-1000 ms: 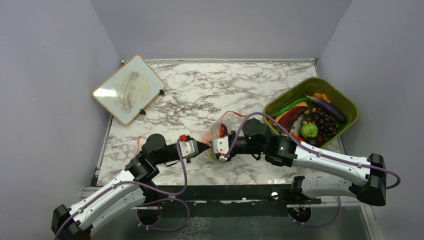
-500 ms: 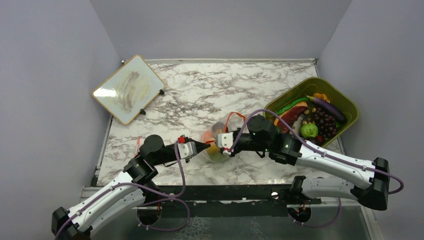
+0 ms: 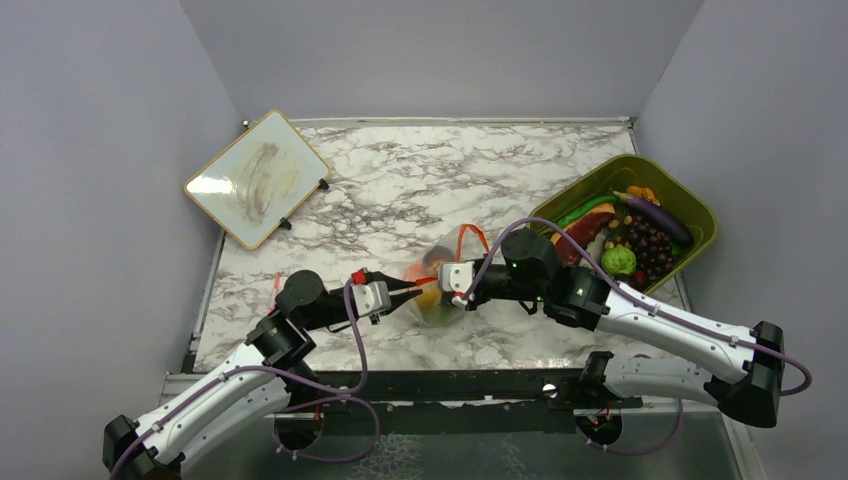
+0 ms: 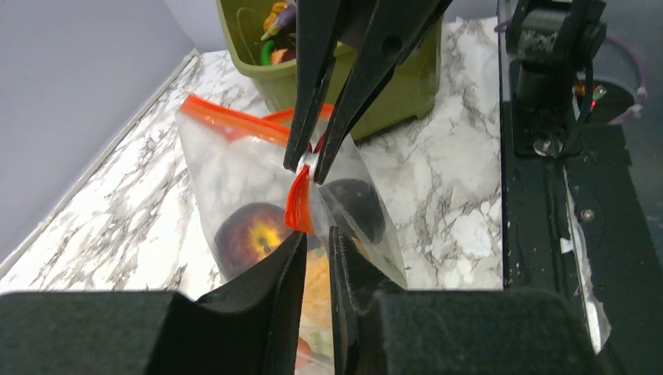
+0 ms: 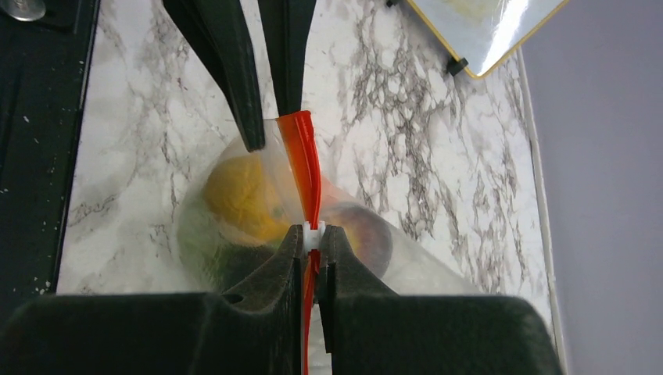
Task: Place the food in the zip-top bag and seal the zipper
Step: Zip the zipper food storage bag at the center of the board.
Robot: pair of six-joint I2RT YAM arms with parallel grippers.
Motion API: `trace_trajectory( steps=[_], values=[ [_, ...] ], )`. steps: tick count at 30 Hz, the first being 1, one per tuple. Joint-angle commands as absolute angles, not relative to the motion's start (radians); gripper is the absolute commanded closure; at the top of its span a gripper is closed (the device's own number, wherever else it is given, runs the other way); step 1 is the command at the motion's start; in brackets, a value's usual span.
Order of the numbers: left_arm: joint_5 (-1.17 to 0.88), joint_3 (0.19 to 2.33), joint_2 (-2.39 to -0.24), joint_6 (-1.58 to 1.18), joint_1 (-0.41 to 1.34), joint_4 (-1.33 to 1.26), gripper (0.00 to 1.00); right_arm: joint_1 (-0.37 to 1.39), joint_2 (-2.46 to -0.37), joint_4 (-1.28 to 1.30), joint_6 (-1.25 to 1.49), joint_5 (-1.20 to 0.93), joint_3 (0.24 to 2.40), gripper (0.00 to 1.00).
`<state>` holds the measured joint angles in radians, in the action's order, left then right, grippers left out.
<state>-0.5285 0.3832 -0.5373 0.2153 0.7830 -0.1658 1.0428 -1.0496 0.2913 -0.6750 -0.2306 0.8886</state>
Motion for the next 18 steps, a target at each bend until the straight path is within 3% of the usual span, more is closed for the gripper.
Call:
trace_trajectory(
  steps=[1,11,18],
  values=[
    [-0.548,0.398,-0.534,0.192,0.785,-0.257,0.76,1.025,-1.019,0.283,-0.674,-0.253,0.87,0.99],
    [-0.597,0.447,-0.602,0.212,0.785,-0.237,0.64,1.026,-1.046,0.258,-0.672,-0.307,0.878,0.99],
    [-0.59,0.456,-0.632,0.2,0.785,-0.255,0.63,1.026,-1.053,0.243,-0.672,-0.327,0.884,0.99]
  ],
)
